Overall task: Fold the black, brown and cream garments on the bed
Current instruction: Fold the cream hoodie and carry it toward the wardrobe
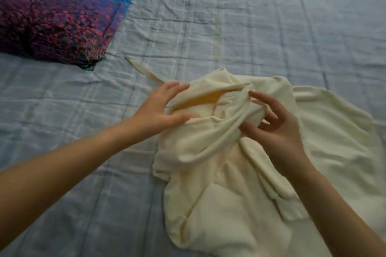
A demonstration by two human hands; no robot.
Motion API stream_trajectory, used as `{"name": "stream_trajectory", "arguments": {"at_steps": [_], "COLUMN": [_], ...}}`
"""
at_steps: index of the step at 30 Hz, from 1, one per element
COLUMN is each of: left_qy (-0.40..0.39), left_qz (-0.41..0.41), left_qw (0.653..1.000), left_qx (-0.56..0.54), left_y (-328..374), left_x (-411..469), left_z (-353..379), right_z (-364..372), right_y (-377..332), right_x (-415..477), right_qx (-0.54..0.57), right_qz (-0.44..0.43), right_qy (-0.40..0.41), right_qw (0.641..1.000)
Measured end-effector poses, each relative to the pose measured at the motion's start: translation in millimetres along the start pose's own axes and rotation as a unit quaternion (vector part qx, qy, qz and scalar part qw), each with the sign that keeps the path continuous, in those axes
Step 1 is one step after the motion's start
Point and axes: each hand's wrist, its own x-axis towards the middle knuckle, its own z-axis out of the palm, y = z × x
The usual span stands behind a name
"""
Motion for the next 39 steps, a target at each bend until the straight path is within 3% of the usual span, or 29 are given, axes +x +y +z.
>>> {"name": "stream_trajectory", "arguments": {"at_steps": [3,7,10,12,14,17,19,23,31,35,39], "left_qy": [-0.044,-0.048,-0.101,-0.140,-0.105,-0.045,-0.055,-0.100,-0.113,-0.076,-0.130], "left_qz": [-0.045,0.005,0.035,0.035,0.022,0.110,0.161,0.145,0.145,0.181,0.164], "left_qw": [0.997,0.998,0.988,0.969,0.960,0.934,0.916,0.905,0.895,0.884,0.879], "left_qx": [-0.044,0.038,0.111,0.203,0.259,0.336,0.364,0.387,0.407,0.424,0.429], "left_y": [-1,7,18,23,30,42,44,34,40,49,13], "left_x": [10,18,19,15,12,13,16,20,30,39,48], "left_z": [34,79,115,140,157,172,185,208,198,173,172], "right_z": [-60,-140,-175,-179,-164,-124,-106,-109,-105,-92,-82], "right_y": [3,13,33,42,45,50,63,105,97,79,106], "right_x": [-23,-59,-76,-78,-78,-70,-61,-56,-51,-41,-33], "right_qx": [-0.001,0.001,-0.121,-0.277,-0.424,-0.563,-0.620,-0.661,-0.650,-0.623,-0.654], "right_qz": [0.006,0.041,0.118,0.137,0.091,0.000,-0.009,0.066,0.099,0.010,0.035], "right_qy": [0.049,0.129,0.133,0.151,0.171,0.099,0.059,0.019,0.019,0.065,0.015], "right_qw": [0.999,0.991,0.977,0.939,0.884,0.820,0.782,0.747,0.753,0.780,0.755]}}
